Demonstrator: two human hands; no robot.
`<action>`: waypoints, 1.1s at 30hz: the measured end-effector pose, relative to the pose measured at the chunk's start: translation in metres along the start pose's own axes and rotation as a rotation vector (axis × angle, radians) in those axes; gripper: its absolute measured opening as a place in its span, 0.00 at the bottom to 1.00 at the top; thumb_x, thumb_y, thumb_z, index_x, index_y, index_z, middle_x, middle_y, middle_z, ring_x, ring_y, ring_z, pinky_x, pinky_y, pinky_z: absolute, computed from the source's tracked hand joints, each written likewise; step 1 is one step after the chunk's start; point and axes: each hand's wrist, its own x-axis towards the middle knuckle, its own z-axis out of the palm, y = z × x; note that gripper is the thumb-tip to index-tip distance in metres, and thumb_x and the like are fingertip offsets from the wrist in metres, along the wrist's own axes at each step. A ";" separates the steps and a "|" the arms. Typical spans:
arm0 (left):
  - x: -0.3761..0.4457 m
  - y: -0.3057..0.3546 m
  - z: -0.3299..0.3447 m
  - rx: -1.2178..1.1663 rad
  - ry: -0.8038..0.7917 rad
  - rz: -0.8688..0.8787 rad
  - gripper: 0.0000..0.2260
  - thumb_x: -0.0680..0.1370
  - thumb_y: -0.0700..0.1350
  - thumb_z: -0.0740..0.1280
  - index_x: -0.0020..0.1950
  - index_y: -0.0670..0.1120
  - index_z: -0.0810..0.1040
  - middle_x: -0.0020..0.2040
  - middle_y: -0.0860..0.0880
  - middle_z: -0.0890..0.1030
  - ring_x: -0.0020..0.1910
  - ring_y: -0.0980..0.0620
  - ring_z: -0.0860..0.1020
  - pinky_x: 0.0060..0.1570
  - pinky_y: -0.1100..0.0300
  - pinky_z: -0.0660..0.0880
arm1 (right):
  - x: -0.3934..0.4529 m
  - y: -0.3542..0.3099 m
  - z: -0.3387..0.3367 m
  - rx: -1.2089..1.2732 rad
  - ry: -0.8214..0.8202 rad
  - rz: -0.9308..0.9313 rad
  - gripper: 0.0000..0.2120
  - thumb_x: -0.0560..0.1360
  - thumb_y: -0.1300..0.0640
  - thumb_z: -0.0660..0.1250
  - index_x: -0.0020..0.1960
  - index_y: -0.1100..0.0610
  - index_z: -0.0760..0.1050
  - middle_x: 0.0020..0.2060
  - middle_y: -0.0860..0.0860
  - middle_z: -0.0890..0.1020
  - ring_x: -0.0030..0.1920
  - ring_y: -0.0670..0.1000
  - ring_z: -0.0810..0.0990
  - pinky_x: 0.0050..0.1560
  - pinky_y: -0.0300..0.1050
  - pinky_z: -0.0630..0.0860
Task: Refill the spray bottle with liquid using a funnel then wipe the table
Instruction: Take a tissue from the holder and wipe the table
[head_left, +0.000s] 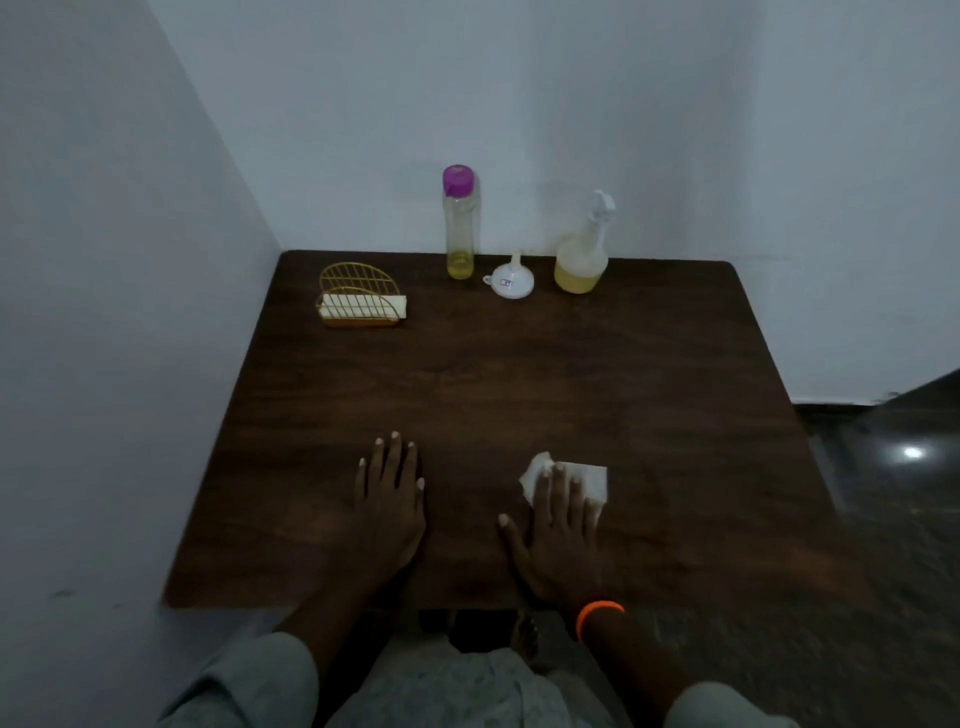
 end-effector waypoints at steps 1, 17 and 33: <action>-0.003 -0.004 -0.002 0.000 0.009 -0.004 0.25 0.82 0.50 0.49 0.76 0.43 0.68 0.78 0.41 0.65 0.78 0.41 0.64 0.74 0.42 0.62 | 0.000 -0.014 0.004 0.012 0.002 -0.046 0.43 0.78 0.30 0.47 0.80 0.54 0.36 0.80 0.54 0.39 0.79 0.58 0.37 0.78 0.63 0.41; -0.018 -0.010 -0.005 0.024 0.045 0.051 0.26 0.81 0.50 0.49 0.76 0.43 0.68 0.78 0.39 0.65 0.77 0.39 0.64 0.73 0.40 0.64 | -0.012 -0.013 0.013 -0.241 -0.146 -0.640 0.37 0.80 0.32 0.45 0.81 0.53 0.45 0.81 0.52 0.47 0.80 0.53 0.42 0.78 0.59 0.49; -0.014 0.037 0.003 0.013 0.026 0.147 0.25 0.82 0.51 0.49 0.78 0.45 0.66 0.80 0.42 0.61 0.79 0.41 0.60 0.76 0.42 0.59 | -0.073 0.015 0.019 0.032 -0.033 -0.009 0.43 0.77 0.27 0.42 0.78 0.51 0.29 0.79 0.51 0.32 0.78 0.55 0.29 0.76 0.62 0.35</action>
